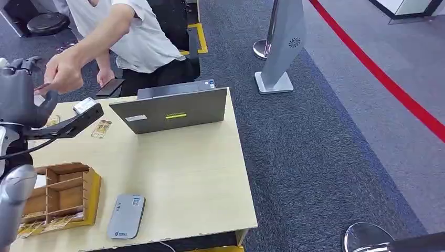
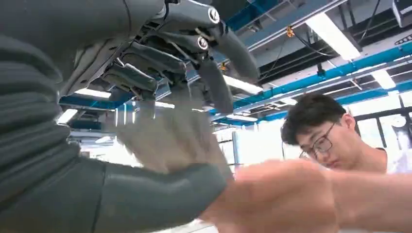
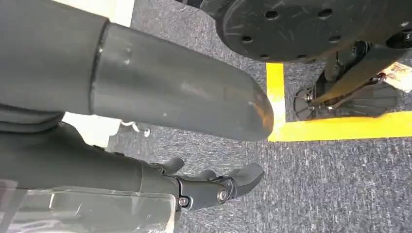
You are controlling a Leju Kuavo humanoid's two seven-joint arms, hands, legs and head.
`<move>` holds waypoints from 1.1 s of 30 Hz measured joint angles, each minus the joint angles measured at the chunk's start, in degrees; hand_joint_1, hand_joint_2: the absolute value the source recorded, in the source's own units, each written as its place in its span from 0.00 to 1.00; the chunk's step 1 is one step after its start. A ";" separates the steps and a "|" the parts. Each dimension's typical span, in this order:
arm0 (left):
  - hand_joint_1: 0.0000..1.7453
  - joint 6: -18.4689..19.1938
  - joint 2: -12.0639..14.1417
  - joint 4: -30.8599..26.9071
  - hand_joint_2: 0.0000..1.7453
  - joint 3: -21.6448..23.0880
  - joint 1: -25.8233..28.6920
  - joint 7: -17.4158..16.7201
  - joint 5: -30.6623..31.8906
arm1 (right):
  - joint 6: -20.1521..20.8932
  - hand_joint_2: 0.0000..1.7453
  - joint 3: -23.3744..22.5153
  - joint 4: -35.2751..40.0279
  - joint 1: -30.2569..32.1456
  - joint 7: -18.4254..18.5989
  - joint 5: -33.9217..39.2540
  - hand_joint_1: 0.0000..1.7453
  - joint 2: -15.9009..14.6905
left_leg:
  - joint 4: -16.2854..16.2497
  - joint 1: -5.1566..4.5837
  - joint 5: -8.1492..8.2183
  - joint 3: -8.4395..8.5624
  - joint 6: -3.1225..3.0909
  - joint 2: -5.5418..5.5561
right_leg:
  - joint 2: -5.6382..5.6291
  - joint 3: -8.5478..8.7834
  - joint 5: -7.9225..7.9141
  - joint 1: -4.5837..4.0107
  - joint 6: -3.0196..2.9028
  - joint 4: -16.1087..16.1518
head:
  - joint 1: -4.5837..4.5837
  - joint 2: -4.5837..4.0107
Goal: Pass the card to the sensor for recognition and then transmit it.
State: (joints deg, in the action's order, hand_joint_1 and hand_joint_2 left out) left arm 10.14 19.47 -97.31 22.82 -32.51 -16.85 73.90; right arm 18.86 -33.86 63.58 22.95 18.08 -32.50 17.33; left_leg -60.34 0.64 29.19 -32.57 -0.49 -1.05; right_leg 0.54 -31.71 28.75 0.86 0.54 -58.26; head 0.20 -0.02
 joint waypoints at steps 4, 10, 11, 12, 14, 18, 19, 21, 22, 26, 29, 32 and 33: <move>0.00 -3.12 -0.22 -4.66 1.00 0.00 3.32 0.79 0.02 | -0.88 0.00 -0.07 -0.26 0.13 -0.24 0.92 0.00 0.00 | 0.00 0.00 0.01 0.00 0.00 -0.02 | -0.02 -0.01 0.01 0.00 0.00 0.00 | 0.00 0.00; 0.00 -3.80 0.84 -18.94 1.00 0.04 14.90 3.36 -4.94 | -5.26 0.00 2.18 1.48 2.68 3.56 9.17 0.00 0.00 | 0.01 -0.01 0.17 -0.05 0.05 -0.07 | -0.09 -0.05 0.15 0.01 0.02 0.02 | -0.02 0.00; 0.00 -4.50 1.67 -21.23 1.00 0.04 17.75 4.09 -5.22 | -6.01 0.00 3.00 2.19 3.40 4.35 10.63 0.00 0.00 | 0.01 -0.01 0.23 -0.04 0.02 -0.14 | -0.13 -0.05 0.21 0.01 0.01 0.01 | -0.02 0.00; 0.00 -5.69 3.00 -23.00 1.00 0.04 20.86 4.88 -5.20 | -6.71 0.00 3.79 2.82 4.14 4.99 11.79 0.00 0.00 | 0.02 -0.01 0.25 -0.01 0.04 -0.16 | -0.17 -0.04 0.22 0.01 0.01 0.01 | 0.00 0.00; 0.00 -8.64 5.38 -25.82 1.00 0.04 27.04 6.47 -4.94 | -7.69 0.00 5.18 4.07 5.36 5.99 13.18 0.00 0.00 | 0.02 0.00 0.27 -0.02 0.05 -0.17 | -0.17 -0.09 0.26 0.00 -0.02 0.01 | 0.00 0.00; 0.00 -13.66 9.01 -28.20 1.00 0.04 39.48 7.43 -3.91 | -9.03 0.00 7.17 6.14 6.79 7.06 14.71 0.00 0.00 | 0.04 0.02 0.31 -0.05 0.07 -0.18 | -0.17 -0.14 0.31 -0.01 0.00 0.00 | 0.00 0.00; 0.00 -14.12 9.84 -28.24 1.00 0.04 42.33 7.21 -3.89 | -9.09 0.00 7.48 6.56 7.03 7.08 14.71 0.00 0.00 | 0.04 0.02 0.31 -0.06 0.07 -0.17 | -0.16 -0.16 0.31 -0.01 0.00 0.00 | -0.02 0.00; 0.00 -14.55 11.22 -28.24 1.00 0.04 46.82 5.29 -4.52 | -9.11 0.00 7.87 7.34 7.26 6.97 14.69 0.00 0.00 | 0.04 0.02 0.31 -0.06 0.06 -0.16 | -0.15 -0.23 0.32 0.00 0.00 0.01 | -0.02 0.00; 0.00 -14.55 11.69 -28.22 1.00 0.04 48.60 4.12 -4.94 | -9.18 0.00 8.09 7.65 7.37 6.89 14.69 0.00 0.00 | 0.04 0.02 0.31 -0.06 0.06 -0.16 | -0.15 -0.23 0.32 0.00 0.00 0.01 | 0.00 0.00; 0.00 -15.55 12.28 -27.43 1.00 0.07 53.34 -3.18 -4.14 | -9.14 0.00 8.59 8.72 7.73 6.58 14.49 0.00 0.00 | 0.03 0.00 0.33 -0.07 0.03 -0.14 | -0.13 -0.21 0.31 0.01 0.02 0.02 | 0.00 0.00; 0.00 -16.28 11.76 -25.92 1.00 0.07 55.06 -9.08 -1.62 | -9.20 0.00 9.27 9.88 8.41 7.06 14.32 0.00 0.00 | 0.03 0.00 0.33 -0.06 0.03 -0.12 | -0.10 -0.18 0.30 0.01 0.02 0.02 | -0.02 0.00; 0.00 -16.76 10.40 -23.84 1.00 0.09 55.74 -12.31 -1.03 | -9.22 0.00 9.92 10.82 8.90 7.67 14.29 0.00 0.00 | 0.03 0.00 0.33 -0.05 0.03 -0.11 | -0.10 -0.12 0.29 0.01 0.02 0.02 | -0.02 0.00; 0.00 -17.07 9.85 -23.05 1.00 0.09 55.93 -13.16 -0.79 | -9.22 0.00 10.10 11.11 9.03 7.83 14.23 0.00 0.00 | 0.03 0.00 0.33 -0.05 0.03 -0.10 | -0.09 -0.10 0.29 0.01 0.02 0.02 | -0.02 0.00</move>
State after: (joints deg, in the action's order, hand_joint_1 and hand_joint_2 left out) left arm -6.93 29.33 -120.36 22.91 23.43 -30.01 73.11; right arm 9.64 -23.76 74.69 31.99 25.90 -18.27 17.33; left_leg -60.31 0.64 29.51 -32.62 -0.47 -1.15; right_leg 0.44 -31.81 29.04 0.88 0.56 -58.24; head 0.17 -0.02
